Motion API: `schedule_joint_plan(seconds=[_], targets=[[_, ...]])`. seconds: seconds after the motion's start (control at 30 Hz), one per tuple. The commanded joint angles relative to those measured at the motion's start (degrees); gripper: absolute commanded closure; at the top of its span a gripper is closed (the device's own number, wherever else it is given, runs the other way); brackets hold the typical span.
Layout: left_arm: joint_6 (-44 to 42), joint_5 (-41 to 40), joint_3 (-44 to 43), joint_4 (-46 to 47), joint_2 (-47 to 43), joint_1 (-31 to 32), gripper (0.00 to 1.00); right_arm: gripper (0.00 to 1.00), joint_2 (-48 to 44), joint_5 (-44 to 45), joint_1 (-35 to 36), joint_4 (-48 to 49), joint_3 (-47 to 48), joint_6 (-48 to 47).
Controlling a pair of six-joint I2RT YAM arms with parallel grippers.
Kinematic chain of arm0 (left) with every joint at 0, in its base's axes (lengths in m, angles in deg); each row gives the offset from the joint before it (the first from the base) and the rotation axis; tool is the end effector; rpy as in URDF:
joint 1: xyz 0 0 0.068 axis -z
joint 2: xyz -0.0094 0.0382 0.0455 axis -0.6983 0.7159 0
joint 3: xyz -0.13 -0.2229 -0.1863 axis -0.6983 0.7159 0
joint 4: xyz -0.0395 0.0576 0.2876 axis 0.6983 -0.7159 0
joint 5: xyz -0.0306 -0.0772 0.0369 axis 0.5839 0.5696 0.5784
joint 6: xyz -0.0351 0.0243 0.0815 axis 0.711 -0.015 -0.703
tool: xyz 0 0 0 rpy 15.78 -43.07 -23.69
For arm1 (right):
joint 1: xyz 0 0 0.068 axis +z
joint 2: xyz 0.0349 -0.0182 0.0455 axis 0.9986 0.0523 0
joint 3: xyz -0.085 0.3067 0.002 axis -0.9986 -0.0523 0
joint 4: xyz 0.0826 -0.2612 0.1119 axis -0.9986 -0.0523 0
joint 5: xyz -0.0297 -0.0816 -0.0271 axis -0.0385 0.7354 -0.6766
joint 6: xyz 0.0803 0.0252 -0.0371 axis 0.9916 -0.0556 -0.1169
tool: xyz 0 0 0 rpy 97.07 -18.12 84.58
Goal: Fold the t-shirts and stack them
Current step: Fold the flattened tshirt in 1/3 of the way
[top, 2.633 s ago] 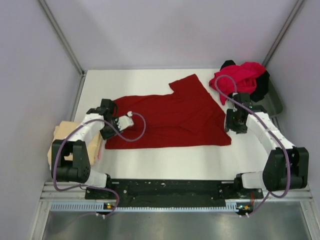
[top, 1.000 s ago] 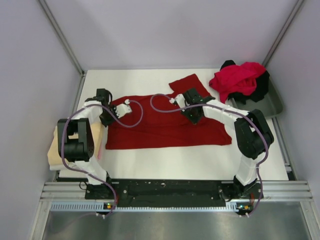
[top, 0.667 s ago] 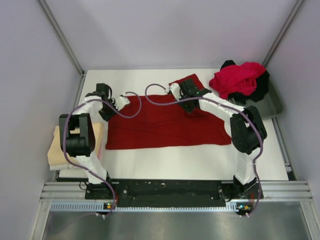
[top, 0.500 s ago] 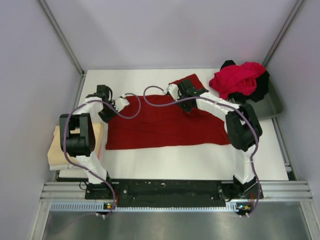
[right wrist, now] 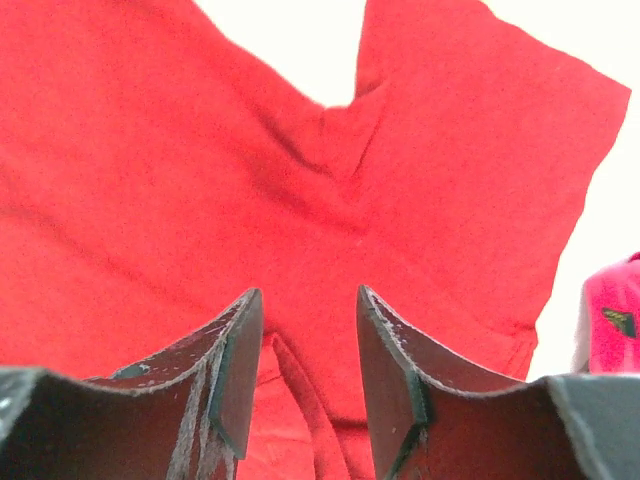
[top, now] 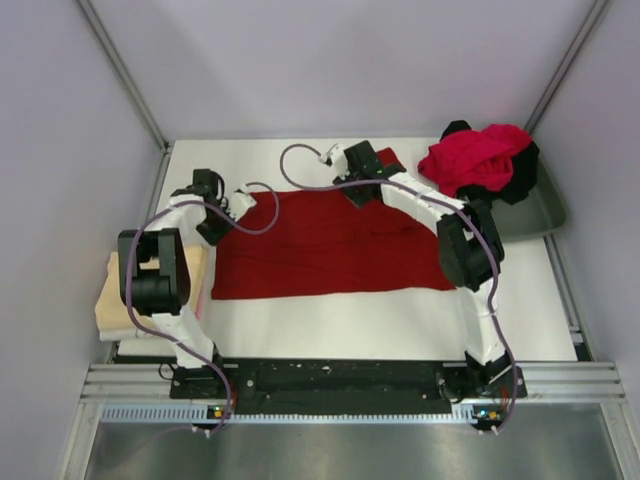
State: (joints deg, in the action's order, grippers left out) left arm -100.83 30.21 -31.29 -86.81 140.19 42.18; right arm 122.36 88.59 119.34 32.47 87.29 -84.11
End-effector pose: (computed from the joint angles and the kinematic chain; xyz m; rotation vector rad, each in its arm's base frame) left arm 0.4122 0.0156 0.1639 1.1244 2.5932 0.2170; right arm 0.4871 0.2952 0.1947 -1.0760 2.1846 -0.0911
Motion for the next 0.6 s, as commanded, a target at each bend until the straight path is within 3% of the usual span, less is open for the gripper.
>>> schedule_joint_plan(seconds=[0.0, 0.1, 0.2, 0.33, 0.57], targets=[[3.0, 5.0, -2.2, -0.1, -6.2, 3.5, 0.71, 0.56, -3.3, -1.1, -1.7, 0.6, 7.2, 11.2], [5.8, 9.0, -5.2, -0.8, -7.7, 9.5, 0.69, 0.58, -11.1, -7.4, -6.7, -1.3, 1.1, 20.5], [11.7, 13.7, -10.5, -0.5, -6.3, 16.8, 0.66, 0.67, -19.7, -12.9, -13.6, -1.2, -10.6, 29.0], [23.9, 18.2, -21.3, 1.9, 0.8, 25.6, 0.62, 0.71, -28.9, -10.4, -19.8, -1.1, -25.8, 34.2], [40.9, 21.6, -35.9, 8.0, 15.3, 35.9, 0.57, 0.48, -42.0, -5.1, -28.0, -3.1, -43.7, 38.7]])
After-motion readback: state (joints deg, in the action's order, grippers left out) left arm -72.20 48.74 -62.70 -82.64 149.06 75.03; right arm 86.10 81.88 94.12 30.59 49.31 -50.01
